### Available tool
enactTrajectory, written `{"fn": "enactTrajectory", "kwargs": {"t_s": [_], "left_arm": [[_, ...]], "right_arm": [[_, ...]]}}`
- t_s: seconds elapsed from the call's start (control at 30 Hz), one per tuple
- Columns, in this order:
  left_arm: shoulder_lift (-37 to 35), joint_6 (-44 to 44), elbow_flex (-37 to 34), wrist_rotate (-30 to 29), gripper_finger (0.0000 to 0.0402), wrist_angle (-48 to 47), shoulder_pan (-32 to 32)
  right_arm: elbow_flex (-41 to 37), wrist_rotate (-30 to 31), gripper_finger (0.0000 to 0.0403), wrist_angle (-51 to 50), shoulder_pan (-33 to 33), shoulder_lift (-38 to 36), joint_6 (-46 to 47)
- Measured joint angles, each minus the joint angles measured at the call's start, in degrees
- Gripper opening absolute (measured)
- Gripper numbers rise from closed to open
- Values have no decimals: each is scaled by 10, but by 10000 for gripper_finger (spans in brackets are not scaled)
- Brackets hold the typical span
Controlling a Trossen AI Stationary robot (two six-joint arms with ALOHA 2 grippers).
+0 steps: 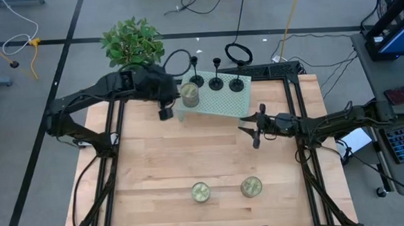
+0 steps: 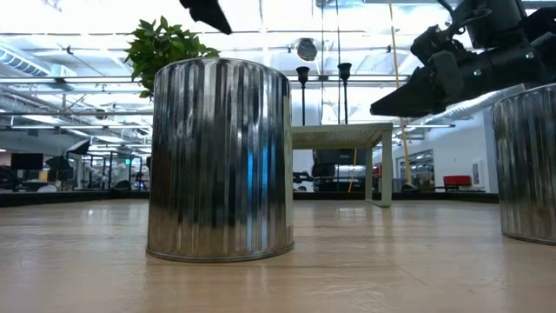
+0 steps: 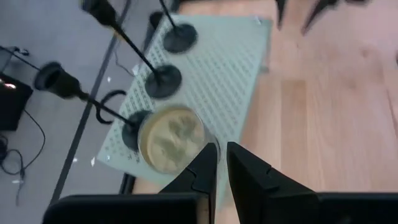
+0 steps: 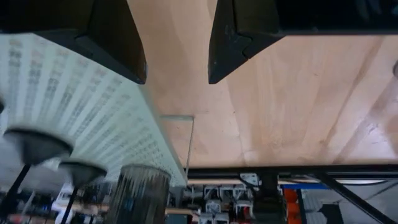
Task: Pick & Place candle stick holders
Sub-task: Put the left scented candle on the shelf
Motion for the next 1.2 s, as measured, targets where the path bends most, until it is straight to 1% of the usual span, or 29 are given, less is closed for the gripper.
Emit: {"fn": "enactTrajectory", "kwargs": {"t_s": [0.07,0.17,0.23,0.3,0.37,0.43,0.53,0.6,0.7,0.77,0.83,0.93,1.07,1.2], "left_arm": [[-9,6,-3,0,44,-30,-4],[-29,7,-32,20,44,-32,-10],[-42,16,-72,41,44,-22,-14],[-56,20,-127,59,44,13,-19],[-72,20,-193,65,44,64,-26],[-85,19,-253,65,44,131,-35],[-96,17,-331,66,44,208,-47],[-95,15,-369,66,44,260,-56],[-96,15,-412,75,44,297,-67],[-95,17,-434,91,44,314,-75],[-94,22,-454,102,44,324,-82],[-94,24,-469,105,44,334,-93],[-94,34,-471,105,44,338,-99],[-94,42,-471,105,44,352,-101]], "right_arm": [[0,0,164,4,1,14,18],[-1,-1,164,31,9,34,24],[-1,-17,164,72,20,46,24],[0,-46,164,110,35,53,29],[11,-60,164,113,53,60,36],[33,-57,164,84,73,70,29],[93,-33,164,16,97,100,11],[148,-29,164,-41,109,125,0],[237,-29,164,-150,128,161,-15],[289,-29,164,-231,141,180,-15],[332,-30,164,-290,151,197,-3],[364,-29,164,-355,170,206,39],[375,-31,164,-388,198,207,66],[376,-61,164,-386,231,207,130]]}}
